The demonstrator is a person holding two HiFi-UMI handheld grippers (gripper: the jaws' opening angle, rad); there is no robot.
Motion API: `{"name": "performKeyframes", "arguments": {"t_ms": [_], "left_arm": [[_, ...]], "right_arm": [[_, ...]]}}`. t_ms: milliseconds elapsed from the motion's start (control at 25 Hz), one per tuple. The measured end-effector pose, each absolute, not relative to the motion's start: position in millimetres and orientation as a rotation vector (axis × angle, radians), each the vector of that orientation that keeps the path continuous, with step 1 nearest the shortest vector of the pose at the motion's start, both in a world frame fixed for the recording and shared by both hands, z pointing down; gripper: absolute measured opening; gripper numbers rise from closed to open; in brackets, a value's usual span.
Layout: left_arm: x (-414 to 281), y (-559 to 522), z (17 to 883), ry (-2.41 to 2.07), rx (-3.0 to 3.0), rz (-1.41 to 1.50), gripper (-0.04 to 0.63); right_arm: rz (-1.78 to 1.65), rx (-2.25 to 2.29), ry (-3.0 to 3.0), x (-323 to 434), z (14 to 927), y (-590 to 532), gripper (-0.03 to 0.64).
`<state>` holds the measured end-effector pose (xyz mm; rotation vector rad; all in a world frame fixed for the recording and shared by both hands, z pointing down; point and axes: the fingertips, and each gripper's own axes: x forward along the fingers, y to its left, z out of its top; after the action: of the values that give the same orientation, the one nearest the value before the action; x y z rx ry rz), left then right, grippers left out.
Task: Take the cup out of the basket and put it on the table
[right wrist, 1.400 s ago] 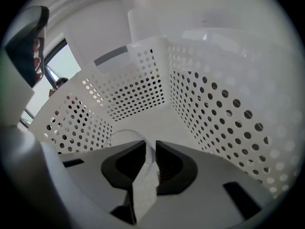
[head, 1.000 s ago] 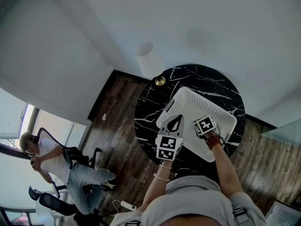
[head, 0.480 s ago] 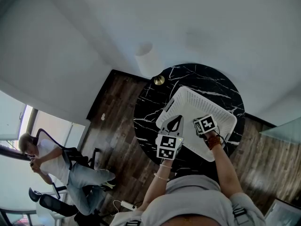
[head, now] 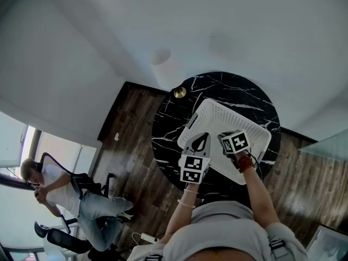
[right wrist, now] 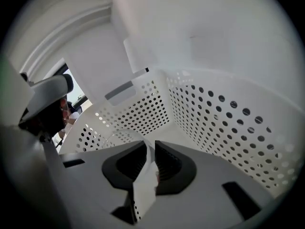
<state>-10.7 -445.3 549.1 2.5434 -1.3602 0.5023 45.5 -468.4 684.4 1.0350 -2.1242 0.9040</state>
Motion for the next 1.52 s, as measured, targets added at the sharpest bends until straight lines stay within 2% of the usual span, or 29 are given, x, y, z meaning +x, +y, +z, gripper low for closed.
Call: {"name": "performKeyframes", "arguments": {"t_ms": [600, 840, 1520], "left_arm": [[-12.5, -443.8, 554.1, -1.368, 2.542, 0.532, 0.005], [-13.6, -445.3, 547.4, -1.391, 2.546, 0.53, 0.005], [-18.0, -447.7, 538.1, -1.423, 2.553, 0.479, 0.005]], "right_arm": [[0.9, 1.09, -2.269, 34.7, 629.6, -467.1, 0.057], [0.758, 1.13, -2.3, 33.3, 600.3, -468.3, 0.057], [0.673, 1.271, -2.448, 47.0, 539.1, -457.2, 0.058]]}}
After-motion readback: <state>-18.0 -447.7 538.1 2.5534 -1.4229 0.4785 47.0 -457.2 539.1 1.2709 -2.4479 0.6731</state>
